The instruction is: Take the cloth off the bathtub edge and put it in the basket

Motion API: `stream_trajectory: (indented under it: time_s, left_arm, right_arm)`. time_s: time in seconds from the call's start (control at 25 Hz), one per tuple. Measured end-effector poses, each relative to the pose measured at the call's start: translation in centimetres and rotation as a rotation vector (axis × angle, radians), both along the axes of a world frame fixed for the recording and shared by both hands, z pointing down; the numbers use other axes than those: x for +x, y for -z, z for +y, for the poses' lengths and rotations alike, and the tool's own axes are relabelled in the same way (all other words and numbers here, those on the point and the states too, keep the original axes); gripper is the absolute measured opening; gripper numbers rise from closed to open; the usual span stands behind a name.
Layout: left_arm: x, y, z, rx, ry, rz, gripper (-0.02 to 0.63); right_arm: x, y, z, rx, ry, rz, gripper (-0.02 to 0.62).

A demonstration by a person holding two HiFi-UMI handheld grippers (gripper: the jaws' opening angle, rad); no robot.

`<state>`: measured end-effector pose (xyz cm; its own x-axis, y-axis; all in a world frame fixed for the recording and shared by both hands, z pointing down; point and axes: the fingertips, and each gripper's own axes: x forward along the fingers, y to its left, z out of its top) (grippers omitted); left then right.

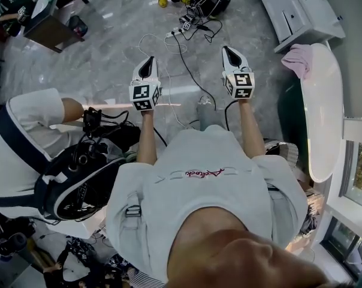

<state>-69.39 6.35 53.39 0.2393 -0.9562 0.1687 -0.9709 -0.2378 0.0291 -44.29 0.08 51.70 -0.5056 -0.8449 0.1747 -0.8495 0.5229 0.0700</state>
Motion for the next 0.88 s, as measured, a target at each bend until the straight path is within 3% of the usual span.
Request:
stream_trajectory:
  time_s: [0.24, 0.56, 0.88]
  left_arm:
    - [0.1, -0.6, -3.5, -0.004, 0.004, -0.018, 0.0]
    - [-0.7, -0.2, -11.9, 0.01, 0.03, -0.024, 0.0]
    - [1.7, 1.1, -20.9, 0.01, 0.017, -0.044, 0.0]
  right_arm:
    - [0.3, -0.8, -3.5, 0.006, 0.0, -0.02, 0.006]
    - [-0.5, -1.0, -12.2, 0.022, 0.023, -0.029, 0.006]
    - [0.8, 0.6, -20.8, 0.053, 0.03, -0.032, 0.006]
